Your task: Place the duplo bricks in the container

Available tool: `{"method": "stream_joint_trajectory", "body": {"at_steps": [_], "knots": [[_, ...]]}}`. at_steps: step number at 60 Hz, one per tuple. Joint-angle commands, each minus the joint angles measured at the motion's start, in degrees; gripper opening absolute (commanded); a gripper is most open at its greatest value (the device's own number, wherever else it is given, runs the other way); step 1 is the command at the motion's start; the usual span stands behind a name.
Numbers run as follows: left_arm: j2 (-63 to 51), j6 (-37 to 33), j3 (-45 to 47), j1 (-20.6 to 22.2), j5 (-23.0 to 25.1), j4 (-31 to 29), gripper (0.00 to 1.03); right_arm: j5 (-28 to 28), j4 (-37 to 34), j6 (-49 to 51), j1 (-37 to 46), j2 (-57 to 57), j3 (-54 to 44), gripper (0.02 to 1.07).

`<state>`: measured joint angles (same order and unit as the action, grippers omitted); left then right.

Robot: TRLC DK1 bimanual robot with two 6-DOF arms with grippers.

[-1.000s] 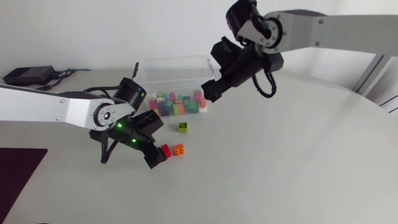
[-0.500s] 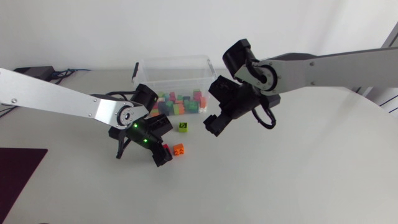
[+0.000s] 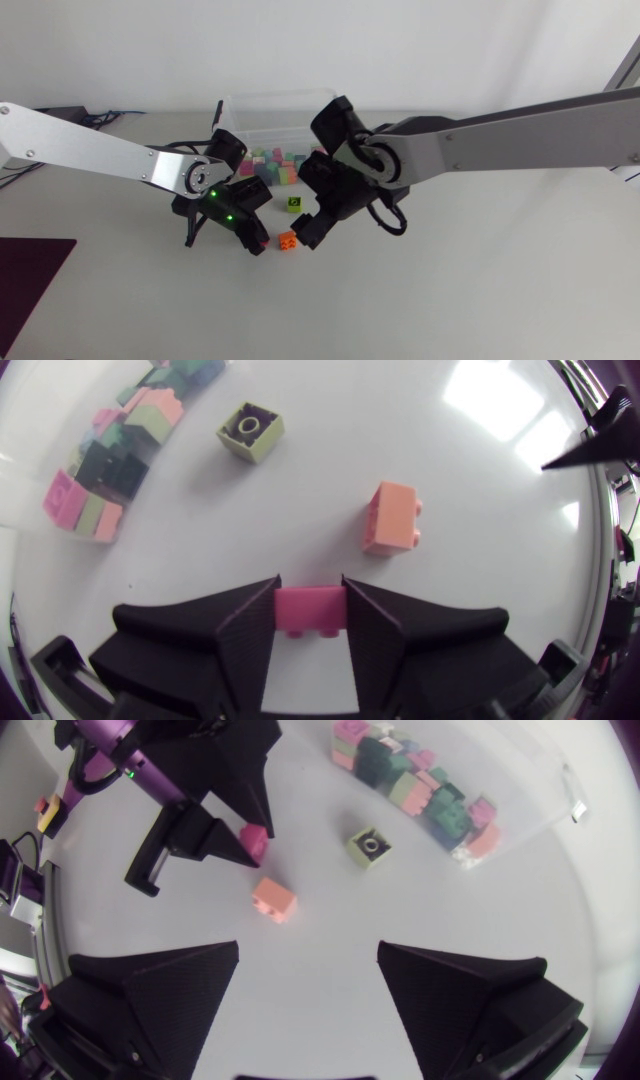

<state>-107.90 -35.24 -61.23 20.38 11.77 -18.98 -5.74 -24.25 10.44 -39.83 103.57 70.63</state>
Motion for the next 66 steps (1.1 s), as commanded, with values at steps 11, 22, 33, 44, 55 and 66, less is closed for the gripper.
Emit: {"method": "stream_joint_trajectory", "body": {"at_steps": [11, 22, 33, 44, 55, 66], "knots": [[3.8, -2.3, -0.2, -4.1, 2.8, -2.2, 0.1, 0.4, -6.7, -9.1, -4.4, 6.8, 8.3, 1.02], [5.9, -3.4, 0.1, -6.8, 4.0, -3.8, 0.1, 0.8, -10.5, -12.3, -4.9, 12.6, 14.4, 1.02], [8.6, -3.5, 0.1, -11.1, 6.6, -4.5, 0.1, 3.2, -16.2, -14.0, -5.5, 18.0, 21.1, 0.99], [12.6, -3.3, 0.9, -14.2, 9.7, -4.7, 0.1, 3.9, -19.2, -14.8, -5.5, 22.1, 25.8, 0.96], [17.0, -1.0, 0.6, -15.5, 12.0, -4.6, 0.1, 4.7, -20.0, -15.5, -5.3, 25.4, 29.4, 0.87], [20.1, 2.8, -0.8, -16.1, 14.2, -4.0, 0.1, 5.6, -21.0, -16.8, -5.1, 28.0, 31.7, 0.65]]}}
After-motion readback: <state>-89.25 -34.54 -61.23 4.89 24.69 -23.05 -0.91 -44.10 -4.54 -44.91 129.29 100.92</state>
